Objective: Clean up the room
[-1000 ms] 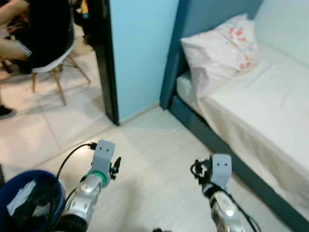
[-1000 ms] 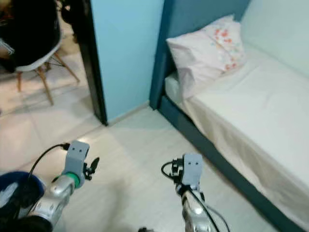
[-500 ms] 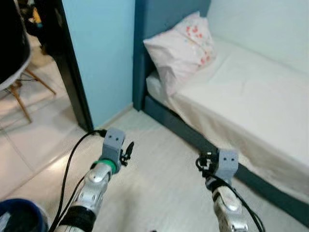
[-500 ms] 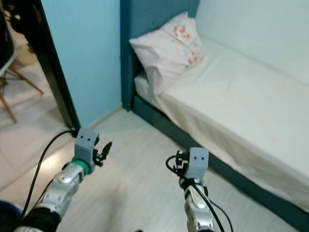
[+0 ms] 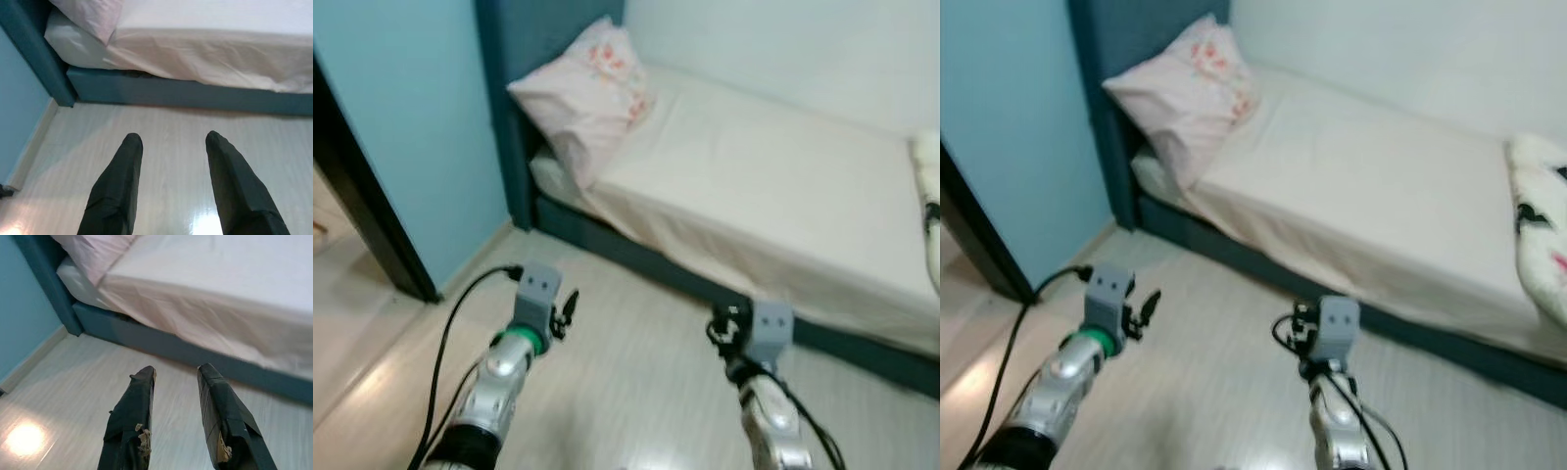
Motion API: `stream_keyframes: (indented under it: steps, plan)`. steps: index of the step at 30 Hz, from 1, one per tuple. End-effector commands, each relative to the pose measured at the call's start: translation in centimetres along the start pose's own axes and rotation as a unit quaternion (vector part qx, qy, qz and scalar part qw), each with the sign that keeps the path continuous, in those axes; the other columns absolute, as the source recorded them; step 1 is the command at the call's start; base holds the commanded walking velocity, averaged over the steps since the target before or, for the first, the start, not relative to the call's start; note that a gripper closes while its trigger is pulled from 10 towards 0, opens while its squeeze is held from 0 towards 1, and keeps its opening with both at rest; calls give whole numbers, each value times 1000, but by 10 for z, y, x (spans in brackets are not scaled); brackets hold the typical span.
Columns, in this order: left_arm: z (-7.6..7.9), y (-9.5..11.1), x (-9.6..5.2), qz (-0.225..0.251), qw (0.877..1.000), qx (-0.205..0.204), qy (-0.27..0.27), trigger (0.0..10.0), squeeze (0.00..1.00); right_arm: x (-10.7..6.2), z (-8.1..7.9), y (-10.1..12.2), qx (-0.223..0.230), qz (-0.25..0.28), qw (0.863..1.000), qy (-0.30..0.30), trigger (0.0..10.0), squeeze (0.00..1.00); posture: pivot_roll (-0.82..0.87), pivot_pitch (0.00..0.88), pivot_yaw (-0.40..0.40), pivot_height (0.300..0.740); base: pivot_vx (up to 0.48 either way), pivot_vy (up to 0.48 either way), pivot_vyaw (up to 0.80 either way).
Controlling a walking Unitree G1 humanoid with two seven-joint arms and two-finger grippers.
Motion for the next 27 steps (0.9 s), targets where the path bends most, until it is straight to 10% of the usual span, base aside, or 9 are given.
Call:
stream_keyframes:
  steps: [1,27]
  plan:
    - [10,-4,0,-8,1000,-2,-14,10000,0,-5,12,-7,-1,-13,1000,-17,10000,0,39,67,4,740,0,0,-800]
    - [10,-6,-2,-14,1000,1,-15,10000,0,-6,10,-7,-3,-11,1000,-15,10000,0,41,77,6,740,0,0,-800]
Point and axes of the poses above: a point about 5 cm out from each wrist's last joint towards the gripper, its own x axis pointing out of the wrist towards the gripper, its own y axis along the axis of the wrist's last joint, z = x × y, the point moved 5 cm from there along x, pointing out of the wrist towards the gripper, and after that the axes turned 1 degree about x, right-handed, at the moved point
